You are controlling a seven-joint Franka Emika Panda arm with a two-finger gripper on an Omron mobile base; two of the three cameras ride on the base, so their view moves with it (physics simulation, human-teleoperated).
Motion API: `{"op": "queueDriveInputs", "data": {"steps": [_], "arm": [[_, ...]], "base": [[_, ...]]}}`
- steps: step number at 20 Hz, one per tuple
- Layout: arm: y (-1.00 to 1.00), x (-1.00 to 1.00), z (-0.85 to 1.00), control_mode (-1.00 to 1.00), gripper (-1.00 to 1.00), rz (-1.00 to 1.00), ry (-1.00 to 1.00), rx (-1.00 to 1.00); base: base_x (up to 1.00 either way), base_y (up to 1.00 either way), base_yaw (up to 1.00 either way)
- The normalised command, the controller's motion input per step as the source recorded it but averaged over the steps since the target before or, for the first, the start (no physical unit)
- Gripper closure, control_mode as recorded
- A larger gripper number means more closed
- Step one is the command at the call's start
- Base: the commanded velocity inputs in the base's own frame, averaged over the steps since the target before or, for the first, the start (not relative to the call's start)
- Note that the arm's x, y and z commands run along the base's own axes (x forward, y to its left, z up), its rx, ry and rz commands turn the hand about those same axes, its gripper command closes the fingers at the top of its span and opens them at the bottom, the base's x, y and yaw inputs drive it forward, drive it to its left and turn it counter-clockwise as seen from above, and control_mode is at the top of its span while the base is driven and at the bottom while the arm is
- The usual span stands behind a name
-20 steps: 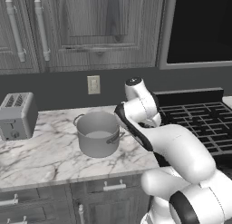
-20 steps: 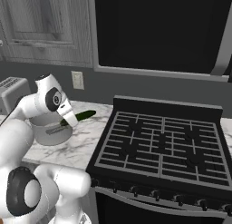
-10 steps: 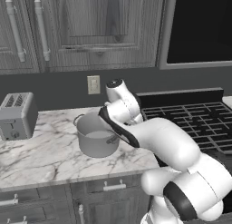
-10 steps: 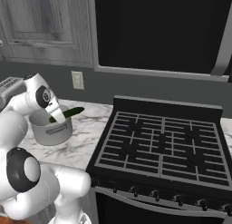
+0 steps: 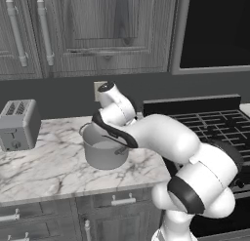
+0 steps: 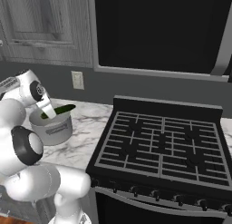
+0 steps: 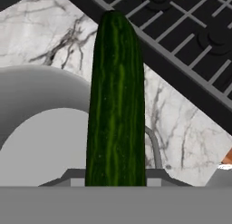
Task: Turn on the sink faucet. Then move the cucumber from the counter to the sink. Turn off the sink. Move the vegetable from the sink to the pot next to the stove. Finally move the pot to the rear left burner.
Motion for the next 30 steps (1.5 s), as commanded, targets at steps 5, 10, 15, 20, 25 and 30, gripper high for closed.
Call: {"op": "queueDriveInputs", "data": {"steps": [5,10,15,20,25,30], "arm": [[0.07,0.07,-0.09,-1.00,1.00,0.05,0.09,0.00],[0.08,0.10,-0.21,-1.00,1.00,0.03,0.09,0.00],[0.19,0.08,-0.24,-1.00,1.00,0.01,0.07,-0.01],[0.24,0.13,-0.18,-1.00,1.00,0.00,0.06,0.00],[0.22,0.13,-0.18,-1.00,1.00,0.00,0.04,0.00],[0.10,0.00,-0.18,-1.00,1.00,0.00,0.05,-0.01]], "base": [[0.00,0.00,0.00],[0.00,0.00,0.00],[0.00,0.00,0.00],[0.00,0.00,0.00],[0.00,0.00,0.00],[0.00,0.00,0.00]]}}
